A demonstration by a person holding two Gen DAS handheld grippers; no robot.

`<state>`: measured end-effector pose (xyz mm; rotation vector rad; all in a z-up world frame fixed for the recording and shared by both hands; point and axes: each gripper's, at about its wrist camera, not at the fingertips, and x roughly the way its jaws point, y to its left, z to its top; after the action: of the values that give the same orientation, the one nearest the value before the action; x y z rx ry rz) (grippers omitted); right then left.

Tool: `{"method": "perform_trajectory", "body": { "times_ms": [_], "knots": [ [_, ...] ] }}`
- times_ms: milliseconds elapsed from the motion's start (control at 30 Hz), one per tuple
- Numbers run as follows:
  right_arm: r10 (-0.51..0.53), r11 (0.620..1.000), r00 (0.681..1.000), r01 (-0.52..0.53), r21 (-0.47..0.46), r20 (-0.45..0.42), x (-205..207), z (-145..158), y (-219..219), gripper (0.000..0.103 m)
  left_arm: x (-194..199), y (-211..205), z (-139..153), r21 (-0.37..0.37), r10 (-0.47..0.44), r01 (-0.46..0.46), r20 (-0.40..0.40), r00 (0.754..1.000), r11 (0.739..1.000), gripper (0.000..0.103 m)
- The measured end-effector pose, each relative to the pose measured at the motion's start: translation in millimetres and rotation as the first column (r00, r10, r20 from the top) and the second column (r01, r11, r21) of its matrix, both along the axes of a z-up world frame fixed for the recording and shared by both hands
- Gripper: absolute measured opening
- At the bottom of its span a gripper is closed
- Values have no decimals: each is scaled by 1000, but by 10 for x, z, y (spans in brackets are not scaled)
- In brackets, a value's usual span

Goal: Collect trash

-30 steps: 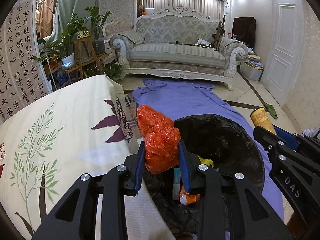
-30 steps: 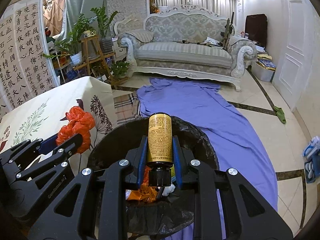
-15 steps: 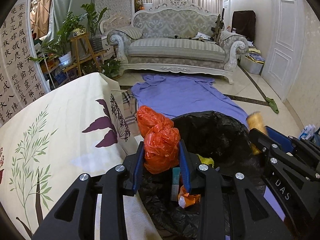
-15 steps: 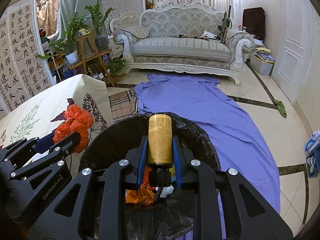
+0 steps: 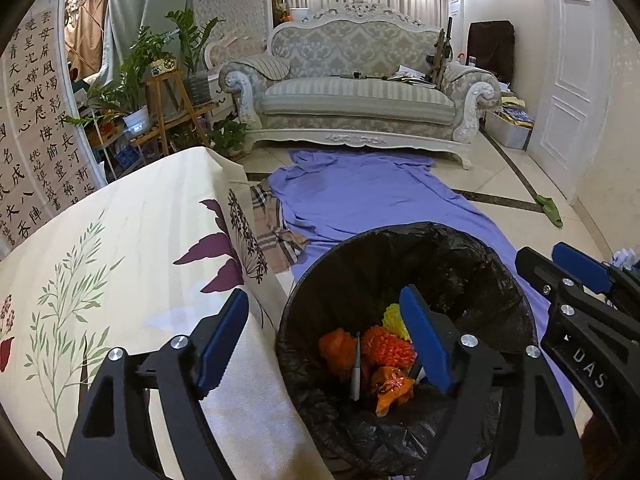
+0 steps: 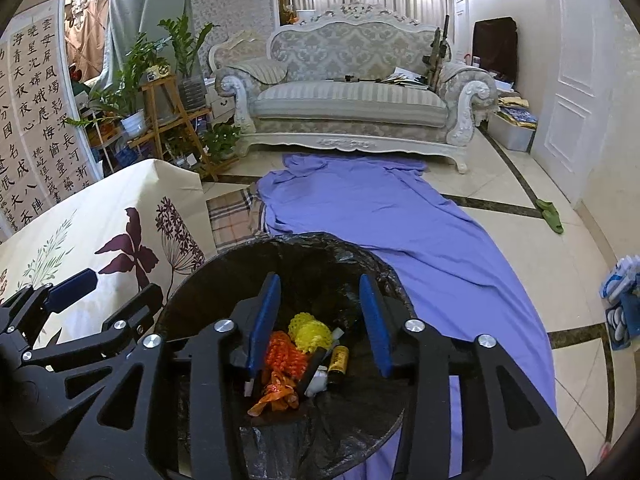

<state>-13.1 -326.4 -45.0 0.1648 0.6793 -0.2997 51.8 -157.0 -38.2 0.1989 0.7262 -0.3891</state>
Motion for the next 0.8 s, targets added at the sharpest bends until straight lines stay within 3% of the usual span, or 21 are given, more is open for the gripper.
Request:
{"method": "perform_trajectory", "body": {
  "times_ms": [500, 733, 800],
  "knots": [
    [-51, 999, 999, 51, -15, 10, -176, 75, -27, 73, -82, 84, 84, -39, 22, -23, -17, 1000, 999, 84],
    [-84, 996, 996, 84, -14, 32, -338, 159, -7, 90, -234, 197, 181, -36, 43, -42, 18, 999, 998, 85],
    [-84, 996, 996, 85, -17, 41, -393, 186, 26, 91, -273, 215, 203, -35, 47, -46, 26, 999, 998, 85]
  ]
}}
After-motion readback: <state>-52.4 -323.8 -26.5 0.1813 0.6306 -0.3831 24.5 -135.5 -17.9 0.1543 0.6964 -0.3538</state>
